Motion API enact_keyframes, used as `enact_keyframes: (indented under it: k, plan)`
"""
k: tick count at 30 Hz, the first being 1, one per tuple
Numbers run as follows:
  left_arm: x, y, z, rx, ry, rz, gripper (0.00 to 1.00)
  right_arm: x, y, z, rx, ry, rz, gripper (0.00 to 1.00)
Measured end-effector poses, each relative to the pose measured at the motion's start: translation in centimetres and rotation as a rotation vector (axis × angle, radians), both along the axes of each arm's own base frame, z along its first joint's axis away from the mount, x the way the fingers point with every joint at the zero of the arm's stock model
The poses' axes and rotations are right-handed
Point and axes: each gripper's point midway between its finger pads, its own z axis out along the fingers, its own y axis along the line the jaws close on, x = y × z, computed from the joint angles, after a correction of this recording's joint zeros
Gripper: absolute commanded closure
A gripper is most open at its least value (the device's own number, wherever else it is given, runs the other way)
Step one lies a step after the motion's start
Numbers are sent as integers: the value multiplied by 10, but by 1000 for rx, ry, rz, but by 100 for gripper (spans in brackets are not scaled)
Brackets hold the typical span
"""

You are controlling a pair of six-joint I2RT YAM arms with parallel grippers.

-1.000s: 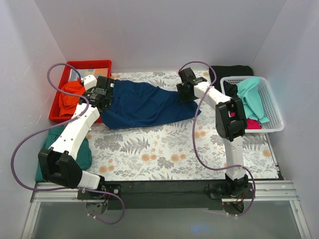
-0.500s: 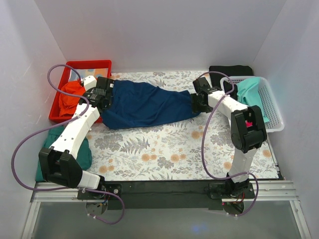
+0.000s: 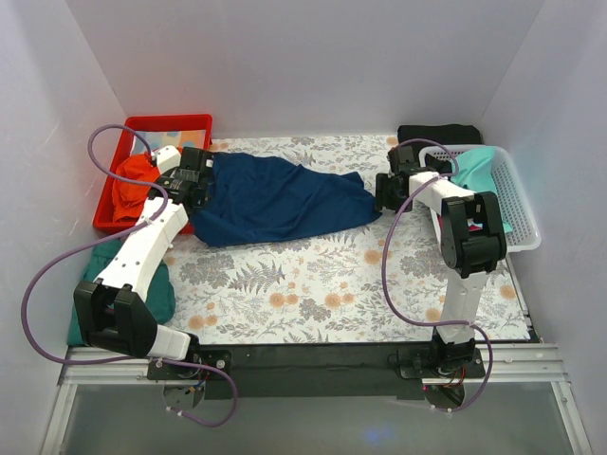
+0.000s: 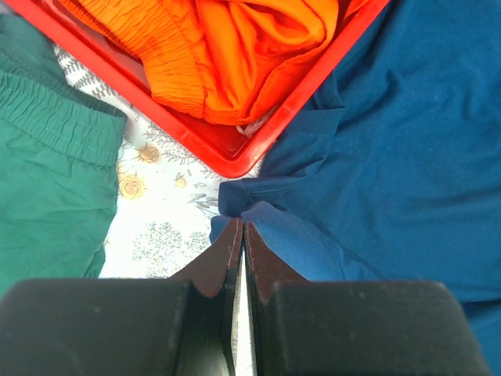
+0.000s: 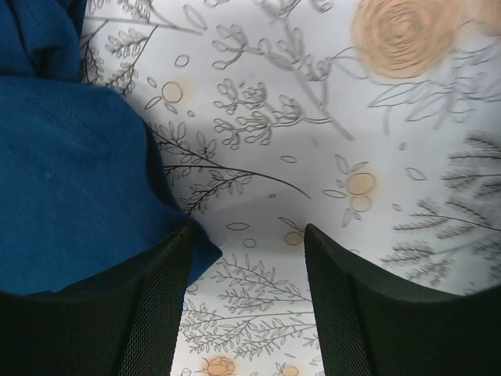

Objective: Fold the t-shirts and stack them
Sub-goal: Flatten out the tshirt

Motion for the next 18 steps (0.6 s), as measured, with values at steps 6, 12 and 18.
enact_keyframes:
  k: [6,12,18]
  plan:
    - [-2,4,-3,2,9,11,100,-2,16,-3,28,5,38,37]
    - [-2,4,-4,-2,11,11,100,-8,31,-2,58,1,60,38]
    - [-4,6,-10,-4,25,14,100,-20,50,-2,52,9,109,39]
